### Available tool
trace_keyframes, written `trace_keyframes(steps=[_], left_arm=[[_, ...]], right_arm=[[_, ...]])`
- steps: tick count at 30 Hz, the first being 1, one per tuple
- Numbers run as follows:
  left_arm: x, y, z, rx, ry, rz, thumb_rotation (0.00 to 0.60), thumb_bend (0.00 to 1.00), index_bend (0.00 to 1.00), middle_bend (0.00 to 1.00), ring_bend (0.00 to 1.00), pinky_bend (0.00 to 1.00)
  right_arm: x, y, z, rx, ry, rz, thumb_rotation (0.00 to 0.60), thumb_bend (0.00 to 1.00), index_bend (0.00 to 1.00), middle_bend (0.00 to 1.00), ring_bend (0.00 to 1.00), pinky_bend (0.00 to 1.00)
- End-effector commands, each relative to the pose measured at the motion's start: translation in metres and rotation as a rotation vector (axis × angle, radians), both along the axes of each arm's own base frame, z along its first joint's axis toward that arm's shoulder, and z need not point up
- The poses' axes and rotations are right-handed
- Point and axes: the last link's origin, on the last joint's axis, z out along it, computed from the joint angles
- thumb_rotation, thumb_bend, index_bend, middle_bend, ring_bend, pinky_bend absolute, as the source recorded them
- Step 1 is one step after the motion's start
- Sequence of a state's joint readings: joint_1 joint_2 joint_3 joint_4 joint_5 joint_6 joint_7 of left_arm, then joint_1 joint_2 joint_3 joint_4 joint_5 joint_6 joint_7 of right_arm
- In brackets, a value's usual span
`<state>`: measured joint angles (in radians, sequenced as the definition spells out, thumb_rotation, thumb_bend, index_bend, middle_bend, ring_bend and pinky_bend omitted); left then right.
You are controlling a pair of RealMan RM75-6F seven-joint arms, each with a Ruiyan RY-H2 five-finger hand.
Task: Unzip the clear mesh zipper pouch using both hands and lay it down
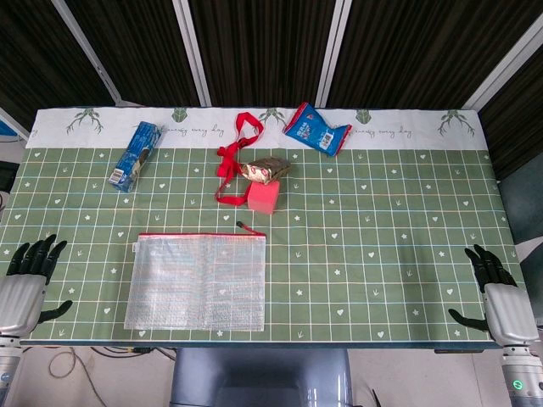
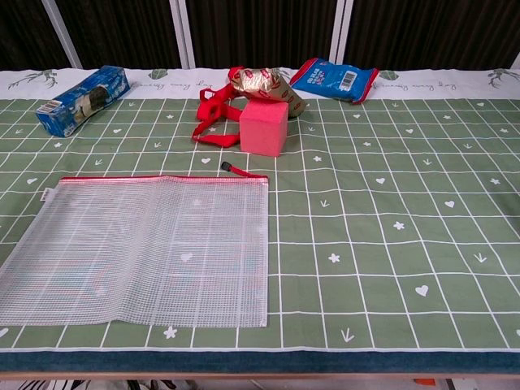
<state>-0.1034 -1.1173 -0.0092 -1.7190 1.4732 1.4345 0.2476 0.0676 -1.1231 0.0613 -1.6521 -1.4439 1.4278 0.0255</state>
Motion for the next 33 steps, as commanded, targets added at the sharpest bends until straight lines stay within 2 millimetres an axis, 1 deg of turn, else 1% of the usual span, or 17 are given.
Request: trace_keyframes(steps=[1,20,26,29,33], left_arm=[[0.0,0.0,0.0,0.0,0.0,0.0,0.6,0.1,0.0,0.0,0.0,0.0],[0.0,0.001,-0.002,-0.004,0.004,0.002,0.6,0.1,0.0,0.0,0.0,0.0],[0.005,0.004,-0.006,-0.02,0.001,0.001,0.6,0.1,0.0,0.0,0.0,0.0],[0.009,0.009,-0.008,-0.028,0.008,-0.004,0.6,0.1,0.0,0.0,0.0,0.0],[0.024,0.027,-0.011,-0.035,0.034,-0.045,0.6,0.1,0.0,0.0,0.0,0.0]], right_arm=[[0.0,0.0,0.0,0.0,0.0,0.0,0.6,0.18,0.0,0.0,0.0,0.21],[0.001,0.0,0.0,-0.001,-0.006,0.001,0.6,0.18,0.0,0.0,0.0,0.21],[0.001,-0.001,-0.003,0.004,-0.007,-0.003,0.6,0.18,0.0,0.0,0.0,0.21],[0.0,-0.002,-0.004,0.009,-0.009,-0.004,0.6,0.18,0.0,0.0,0.0,0.2],[0.0,-0.002,-0.004,0.009,-0.011,-0.005,0.6,0.18,0.0,0.0,0.0,0.21]])
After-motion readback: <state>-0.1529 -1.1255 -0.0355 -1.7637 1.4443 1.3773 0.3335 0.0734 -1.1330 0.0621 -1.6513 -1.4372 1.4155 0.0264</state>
